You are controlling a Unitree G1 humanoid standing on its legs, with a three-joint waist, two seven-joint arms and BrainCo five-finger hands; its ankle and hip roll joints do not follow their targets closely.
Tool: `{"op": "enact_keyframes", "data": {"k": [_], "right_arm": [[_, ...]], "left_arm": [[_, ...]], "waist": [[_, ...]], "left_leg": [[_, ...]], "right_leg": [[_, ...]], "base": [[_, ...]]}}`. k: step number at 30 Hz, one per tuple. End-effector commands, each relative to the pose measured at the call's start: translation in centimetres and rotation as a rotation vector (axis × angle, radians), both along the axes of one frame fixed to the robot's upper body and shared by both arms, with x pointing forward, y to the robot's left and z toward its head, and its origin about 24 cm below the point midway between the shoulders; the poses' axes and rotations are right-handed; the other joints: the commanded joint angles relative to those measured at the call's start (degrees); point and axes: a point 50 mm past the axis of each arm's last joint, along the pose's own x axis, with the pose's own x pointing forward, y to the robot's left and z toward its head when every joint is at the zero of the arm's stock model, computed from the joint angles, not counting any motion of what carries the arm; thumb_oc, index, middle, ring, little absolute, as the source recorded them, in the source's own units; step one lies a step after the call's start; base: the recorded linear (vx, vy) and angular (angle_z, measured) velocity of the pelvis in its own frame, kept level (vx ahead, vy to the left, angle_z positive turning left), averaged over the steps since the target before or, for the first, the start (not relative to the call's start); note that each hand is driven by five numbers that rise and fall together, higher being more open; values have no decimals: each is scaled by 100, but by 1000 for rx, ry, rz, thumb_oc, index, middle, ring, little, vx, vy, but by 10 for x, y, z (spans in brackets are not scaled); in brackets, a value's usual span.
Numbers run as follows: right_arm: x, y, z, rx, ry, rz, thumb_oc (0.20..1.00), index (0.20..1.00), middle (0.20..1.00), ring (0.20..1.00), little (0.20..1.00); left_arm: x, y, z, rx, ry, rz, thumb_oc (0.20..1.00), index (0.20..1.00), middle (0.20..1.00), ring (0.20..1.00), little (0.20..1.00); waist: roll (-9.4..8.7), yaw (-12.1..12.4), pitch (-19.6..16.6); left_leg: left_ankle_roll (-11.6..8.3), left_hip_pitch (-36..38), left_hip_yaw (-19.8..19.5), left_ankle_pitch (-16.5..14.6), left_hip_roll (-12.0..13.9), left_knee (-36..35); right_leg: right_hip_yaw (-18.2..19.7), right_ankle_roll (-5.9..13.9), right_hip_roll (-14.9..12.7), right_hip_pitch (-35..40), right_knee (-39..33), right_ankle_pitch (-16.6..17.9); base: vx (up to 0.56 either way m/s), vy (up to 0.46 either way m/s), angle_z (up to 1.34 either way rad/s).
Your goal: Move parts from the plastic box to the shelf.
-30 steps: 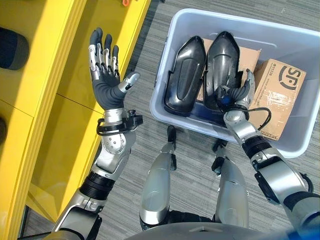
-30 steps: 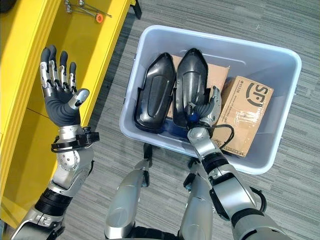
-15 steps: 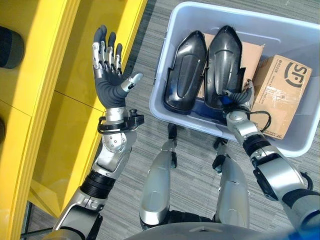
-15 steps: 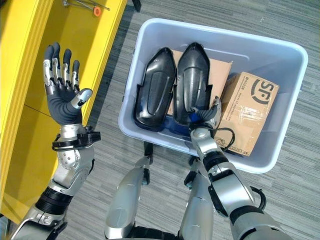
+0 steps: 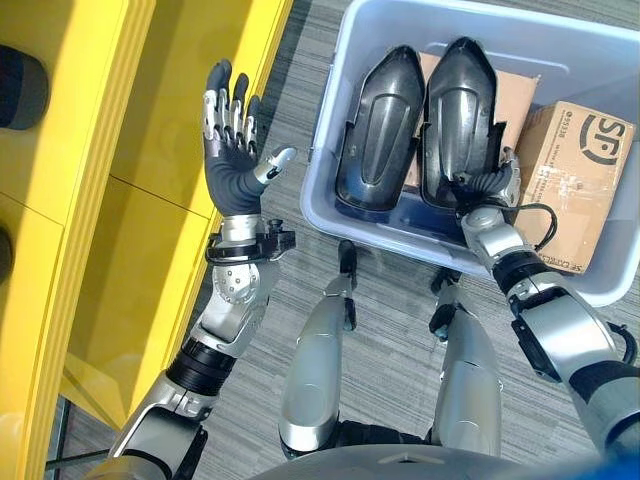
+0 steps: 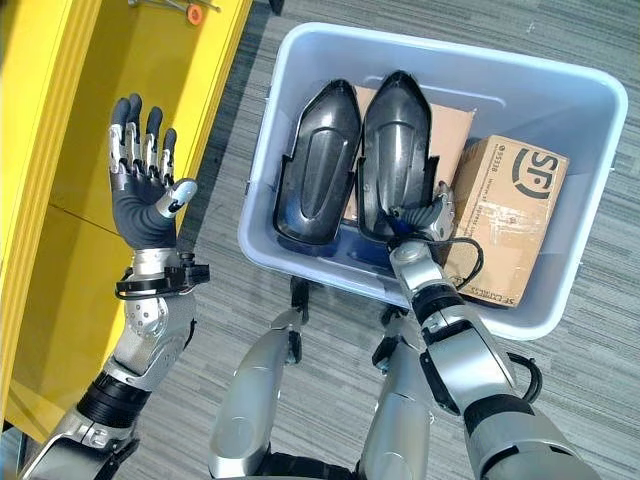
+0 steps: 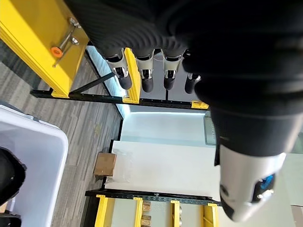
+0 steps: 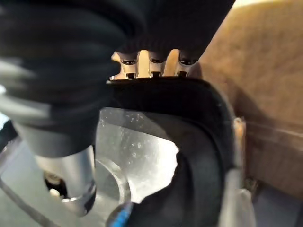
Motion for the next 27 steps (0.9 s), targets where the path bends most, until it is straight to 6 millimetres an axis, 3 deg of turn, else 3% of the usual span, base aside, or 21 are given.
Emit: {"op": "enact_keyframes", "data": {"k": [1,2,6,11,14,16,23,24,27], "right_arm": [[-4,-7,-13,-81,120,-16,1000,1000,1000,1000,1000],[-6,-18,-18,-157,203,-48,200,200,200,200,200],[-12,-31,-24,-150,275,-124,200,200,200,200,200],[-29,-62,-40,-106,316,-265,200,200,200,200,200],[-37,-66,-51,-103,324,-290,200,200,200,200,200],[-53,-72,-70,-107,309,-344,200,200,200,200,200],[-67,-76,-84,-61,257,-399,200,200,200,200,200],[-65,-76,-81,-55,218,-399,200,200,200,200,200],[-61,-72,-74,-82,135,-372,200,200,200,200,200]], "left_arm": [[-10,-5,12,-32,-90,-53,1000,1000,1000,1000,1000],[-10,-5,8,-35,-85,-62,1000,1000,1000,1000,1000],[-9,-6,6,-40,-78,-73,1000,1000,1000,1000,1000],[-10,-5,2,-51,-74,-71,1000,1000,1000,1000,1000],[-11,-5,0,-63,-71,-71,1000,1000,1000,1000,1000],[-12,-6,-3,-78,-75,-61,1000,1000,1000,1000,1000],[-14,-4,-8,-96,-70,-49,1000,1000,1000,1000,1000],[-13,-3,-4,-97,-88,-42,1000,1000,1000,1000,1000],[-13,-2,-5,-99,-87,-38,1000,1000,1000,1000,1000]], "waist": [[322,171,-131],[344,217,-131],[374,258,-131],[396,224,-131],[390,183,-131],[397,55,-131],[400,-83,-131],[408,-94,-131],[379,-127,-131]], "left_leg": [[10,-357,-171,191,-375,-229],[15,-488,-178,197,-374,-176],[22,-591,-178,204,-367,-142],[24,-672,-193,200,-365,-127],[27,-697,-177,197,-354,-130],[42,-663,-110,187,-332,-181],[33,-496,-86,201,-322,-266],[85,-609,-54,343,-280,-303],[77,-430,-55,359,-244,-394]], "right_leg": [[93,436,37,-48,1073,-838],[66,441,2,-156,1125,-835],[40,444,-31,-246,1181,-839],[62,455,-16,-323,1182,-837],[90,461,-4,-357,1165,-829],[177,438,47,-367,1076,-817],[300,422,141,-249,968,-806],[259,343,192,-343,887,-655],[287,341,243,-189,799,-642]], "base": [[0,0,0],[15,8,4],[18,12,11],[17,12,5],[0,0,0],[6,44,-2],[-8,8,-2],[-59,-8,-1],[-5,-43,-3]]}}
